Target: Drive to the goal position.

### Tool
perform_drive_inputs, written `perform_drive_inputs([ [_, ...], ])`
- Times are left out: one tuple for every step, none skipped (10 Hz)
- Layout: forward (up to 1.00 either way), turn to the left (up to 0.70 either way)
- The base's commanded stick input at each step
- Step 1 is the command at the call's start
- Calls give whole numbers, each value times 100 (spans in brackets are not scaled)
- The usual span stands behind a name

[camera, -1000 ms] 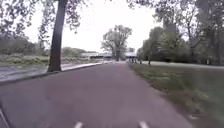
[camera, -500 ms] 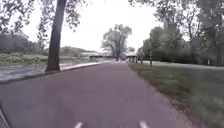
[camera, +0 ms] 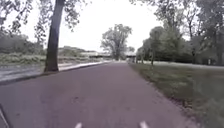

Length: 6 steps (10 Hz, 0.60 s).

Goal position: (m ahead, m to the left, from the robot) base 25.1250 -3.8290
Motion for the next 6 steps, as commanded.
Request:
perform_drive_inputs([
  [70, 0],
  [70, 0],
  [70, 0],
  [70, 0],
  [70, 0],
  [70, 0],
])
